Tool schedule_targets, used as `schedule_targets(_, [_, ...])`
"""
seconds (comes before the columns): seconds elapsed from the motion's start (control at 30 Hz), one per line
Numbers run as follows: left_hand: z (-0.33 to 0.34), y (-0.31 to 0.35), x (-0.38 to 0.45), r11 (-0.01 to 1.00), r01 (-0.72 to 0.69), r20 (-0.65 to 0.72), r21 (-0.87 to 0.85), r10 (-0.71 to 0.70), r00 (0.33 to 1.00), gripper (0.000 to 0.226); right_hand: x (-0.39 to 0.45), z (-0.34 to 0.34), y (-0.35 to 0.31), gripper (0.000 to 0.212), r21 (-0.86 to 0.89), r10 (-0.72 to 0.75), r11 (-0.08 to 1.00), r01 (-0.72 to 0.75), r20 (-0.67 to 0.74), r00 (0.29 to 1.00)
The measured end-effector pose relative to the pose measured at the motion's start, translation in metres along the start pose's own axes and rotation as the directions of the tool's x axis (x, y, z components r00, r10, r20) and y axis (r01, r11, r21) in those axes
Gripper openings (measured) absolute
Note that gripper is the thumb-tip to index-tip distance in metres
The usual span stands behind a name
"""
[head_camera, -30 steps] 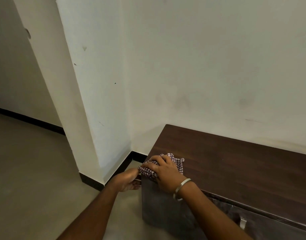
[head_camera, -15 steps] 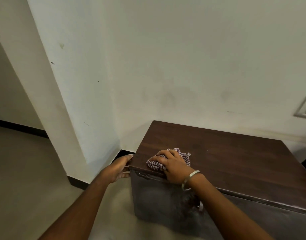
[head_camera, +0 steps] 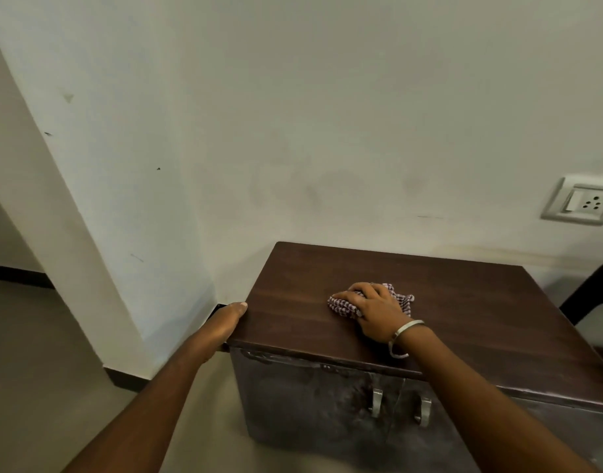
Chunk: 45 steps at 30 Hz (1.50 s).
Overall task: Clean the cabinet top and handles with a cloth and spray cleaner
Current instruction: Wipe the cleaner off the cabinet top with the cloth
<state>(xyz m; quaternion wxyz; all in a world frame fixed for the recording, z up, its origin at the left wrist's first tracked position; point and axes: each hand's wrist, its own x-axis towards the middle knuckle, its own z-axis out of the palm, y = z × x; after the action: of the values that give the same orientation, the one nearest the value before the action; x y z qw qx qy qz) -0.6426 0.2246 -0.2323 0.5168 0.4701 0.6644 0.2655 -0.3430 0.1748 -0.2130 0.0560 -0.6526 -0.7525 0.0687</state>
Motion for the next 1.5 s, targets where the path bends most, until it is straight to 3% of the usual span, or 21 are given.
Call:
schedule_targets(0.17, [0.003,0.008,0.012,0.947,-0.177,-0.003,0.267,0.184,0.983,0.042,-0.003,-0.008,0.043,0.054,-0.024,0.127,0.992,-0.127,-0.002,0.992])
schedule_targets(0.37, [0.018,0.025,0.014,0.859,-0.248,-0.063,0.448,0.307,0.950,0.056,-0.013,-0.016,0.085,0.055,-0.027,0.250,0.968,-0.250,-0.015,0.968])
schedule_targets(0.47, [0.025,0.030,0.018,0.756,-0.328,-0.064,0.567,0.437,0.897,0.062,-0.017,-0.020,0.097,0.056,-0.010,0.298,0.954,-0.299,-0.022,0.954])
schedule_targets(0.63, [0.045,0.042,0.018,0.548,-0.351,0.028,0.759,0.512,0.858,0.061,-0.024,-0.025,0.119,0.055,-0.008,0.358,0.934,-0.358,-0.040,0.933])
schedule_targets(0.93, [0.098,0.064,0.024,0.406,-0.455,0.199,0.793,0.533,0.822,0.058,-0.007,-0.032,0.136,0.056,0.039,0.463,0.886,-0.462,-0.035,0.886])
schedule_targets(1.2, [0.137,0.088,0.034,0.337,-0.518,0.294,0.786,0.533,0.793,0.058,0.060,-0.018,0.105,0.055,0.063,0.286,0.957,-0.283,-0.051,0.957])
schedule_targets(1.33, [0.162,0.105,0.041,0.321,-0.534,0.325,0.782,0.521,0.789,0.057,0.065,-0.020,0.131,0.051,0.075,0.250,0.967,-0.245,-0.074,0.965])
schedule_targets(1.5, [0.198,0.116,0.041,0.284,-0.590,0.405,0.756,0.506,0.762,0.056,0.051,-0.031,0.194,0.052,0.071,0.373,0.927,-0.368,-0.089,0.923])
